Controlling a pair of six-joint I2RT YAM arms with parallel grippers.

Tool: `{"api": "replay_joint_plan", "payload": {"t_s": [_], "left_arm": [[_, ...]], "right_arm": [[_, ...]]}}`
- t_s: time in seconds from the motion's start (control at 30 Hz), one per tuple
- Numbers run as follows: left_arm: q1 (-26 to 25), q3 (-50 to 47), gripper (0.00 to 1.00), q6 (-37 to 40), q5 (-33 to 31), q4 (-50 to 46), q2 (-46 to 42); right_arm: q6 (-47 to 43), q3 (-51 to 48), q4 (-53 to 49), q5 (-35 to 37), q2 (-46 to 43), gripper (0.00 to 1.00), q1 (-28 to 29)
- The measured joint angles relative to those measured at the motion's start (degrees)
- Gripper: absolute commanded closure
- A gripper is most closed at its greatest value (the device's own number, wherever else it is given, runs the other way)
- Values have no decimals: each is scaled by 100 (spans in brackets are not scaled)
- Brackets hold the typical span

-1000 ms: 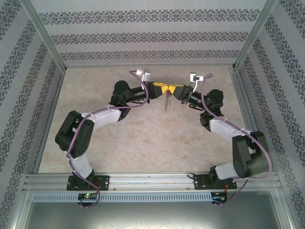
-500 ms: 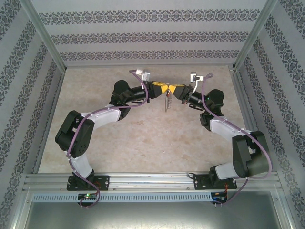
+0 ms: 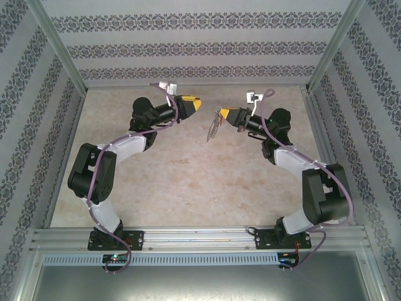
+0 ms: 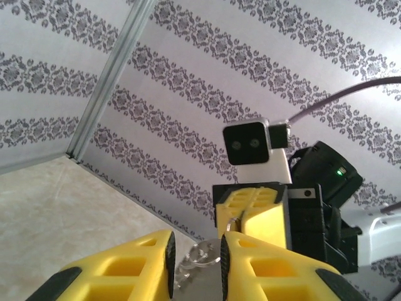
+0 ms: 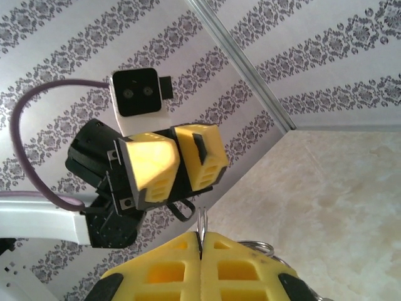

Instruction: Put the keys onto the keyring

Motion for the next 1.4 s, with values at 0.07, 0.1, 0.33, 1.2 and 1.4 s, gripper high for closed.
{"api": "replay_joint_plan", "payload": {"t_s": [0.07, 0.1, 0.33, 1.2, 1.4], "left_arm": [[2, 133, 73, 107, 155, -245, 0], [2, 212, 73, 186, 234, -413, 0], [2, 752, 72, 876, 688, -1775, 0], [4, 2269, 64, 3493, 892, -5866, 358], [4, 2400, 64, 3600, 1110, -6153, 551]], "right_arm": [[-101, 166, -164, -98, 105, 100, 0], [-164, 262, -240, -157, 164, 100, 0], [-566, 907, -898, -450, 553, 100, 0], [-2745, 1648, -3991, -164, 525, 100, 118], [-2699, 1648, -3864, -402, 525, 100, 131]]}}
